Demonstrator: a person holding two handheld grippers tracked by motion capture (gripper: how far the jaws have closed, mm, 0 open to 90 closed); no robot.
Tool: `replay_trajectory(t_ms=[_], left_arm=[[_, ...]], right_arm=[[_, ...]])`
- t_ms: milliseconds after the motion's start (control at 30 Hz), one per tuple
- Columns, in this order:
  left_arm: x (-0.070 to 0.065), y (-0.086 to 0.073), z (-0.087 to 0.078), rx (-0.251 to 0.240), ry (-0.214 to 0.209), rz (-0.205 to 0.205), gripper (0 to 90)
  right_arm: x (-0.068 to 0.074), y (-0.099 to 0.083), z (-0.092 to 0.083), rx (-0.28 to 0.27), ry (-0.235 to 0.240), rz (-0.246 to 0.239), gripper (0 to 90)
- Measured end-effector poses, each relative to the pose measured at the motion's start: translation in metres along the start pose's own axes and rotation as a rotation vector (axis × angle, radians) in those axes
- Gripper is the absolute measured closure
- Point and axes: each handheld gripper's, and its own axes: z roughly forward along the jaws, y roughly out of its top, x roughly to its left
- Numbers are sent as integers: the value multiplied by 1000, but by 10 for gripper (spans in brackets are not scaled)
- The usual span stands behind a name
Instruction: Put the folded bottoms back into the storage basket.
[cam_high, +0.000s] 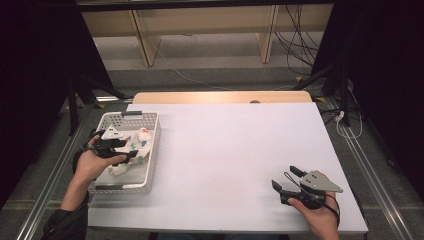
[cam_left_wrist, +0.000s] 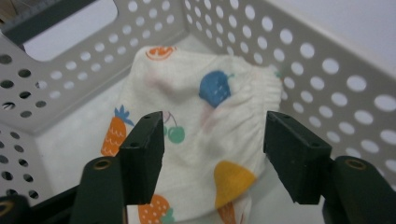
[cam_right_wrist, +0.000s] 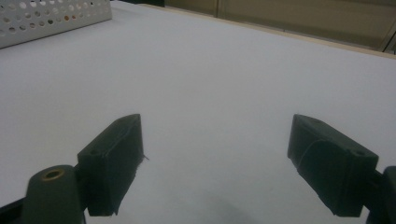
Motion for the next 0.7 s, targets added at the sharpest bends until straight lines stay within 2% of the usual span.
replay_trajectory(t_ms=[67,133,233,300,433,533,700], left_arm=[[0,4,3,-19,7,-38,523],[-1,6,9,-16,0,-74,681],[-3,11,21,-6,-15,-129,807],[-5,16,30,-2,-16,-146,860],[-10,26,46,22,-23,-124,884],[-14,28,57,76,-34,-93,892],[-15,22,57,132,-57,-65,895]], right_arm=[[0,0,0,-5,1,3,190],[0,0,0,-4,0,4,190],[0,0,0,-1,0,2,190],[-1,0,1,-3,-2,4,190],[-1,0,0,7,-3,3,190],[-1,-1,1,0,-3,4,190],[-1,0,-1,6,-3,5,190]])
